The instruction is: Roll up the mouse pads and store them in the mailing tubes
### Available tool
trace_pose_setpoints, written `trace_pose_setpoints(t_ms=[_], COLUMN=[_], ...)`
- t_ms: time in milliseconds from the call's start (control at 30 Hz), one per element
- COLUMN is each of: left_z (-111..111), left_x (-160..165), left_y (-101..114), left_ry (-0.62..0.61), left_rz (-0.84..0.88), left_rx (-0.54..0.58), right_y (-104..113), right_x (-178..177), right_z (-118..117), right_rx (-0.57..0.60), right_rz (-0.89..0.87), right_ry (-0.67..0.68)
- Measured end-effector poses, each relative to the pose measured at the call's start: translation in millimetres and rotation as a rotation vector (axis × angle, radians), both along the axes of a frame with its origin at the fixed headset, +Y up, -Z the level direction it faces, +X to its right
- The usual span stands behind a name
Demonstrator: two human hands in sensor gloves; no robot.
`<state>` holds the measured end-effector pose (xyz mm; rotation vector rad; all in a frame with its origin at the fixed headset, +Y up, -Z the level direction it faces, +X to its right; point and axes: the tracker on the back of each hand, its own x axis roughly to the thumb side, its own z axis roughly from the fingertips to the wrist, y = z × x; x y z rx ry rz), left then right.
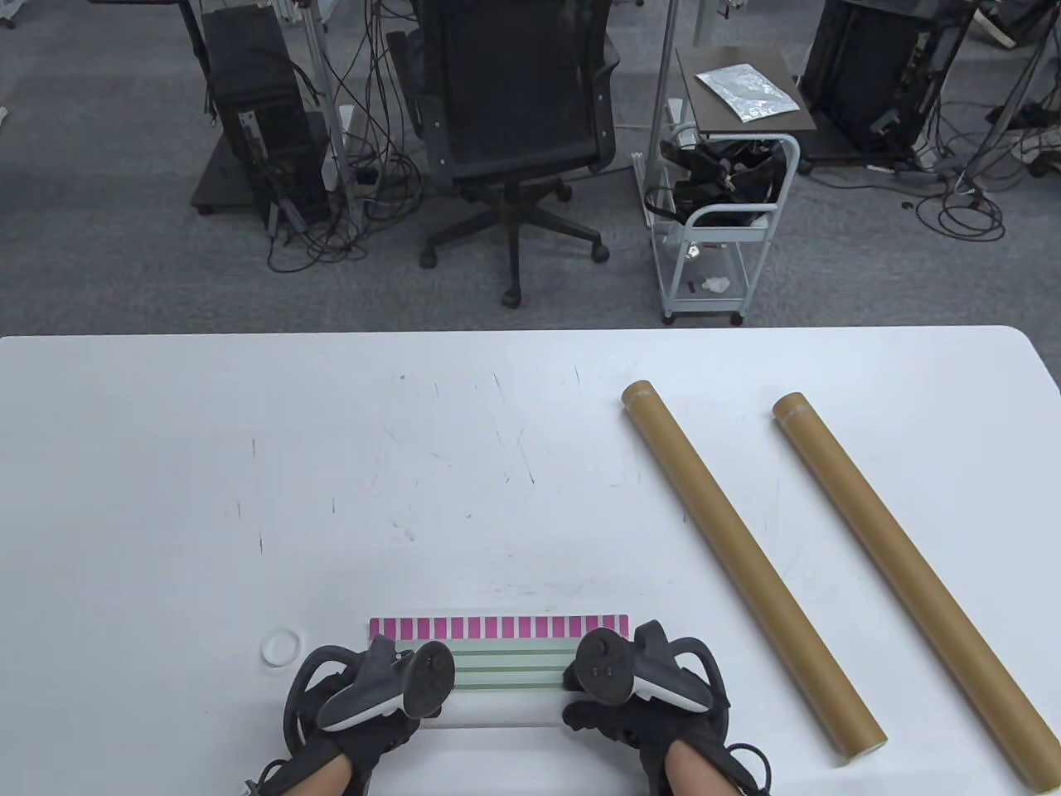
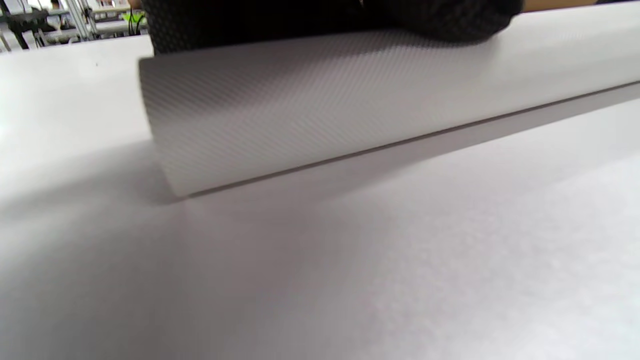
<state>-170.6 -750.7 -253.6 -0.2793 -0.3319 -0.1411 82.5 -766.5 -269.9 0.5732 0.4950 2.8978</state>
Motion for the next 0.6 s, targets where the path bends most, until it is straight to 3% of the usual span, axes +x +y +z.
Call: trace_pose_setpoints(t_ms=[67, 300, 600], left_z=[2, 0, -9], left_x=[2, 3, -3], left_y=[3, -2, -7], left_ry=[-0.014, 0.027, 0.089], left_rz=[-0.039, -0.035, -0.008], left_rx=[0.075, 0.043, 0.020], right_y=[0, 1, -2], right_x=[0, -3, -6], right_z=[1, 5, 4], right_rx=[0.009, 0.118, 0.158], right_rz=[-0.001, 0.034, 0.074], right_ry=[-0.005, -0.009, -0.023])
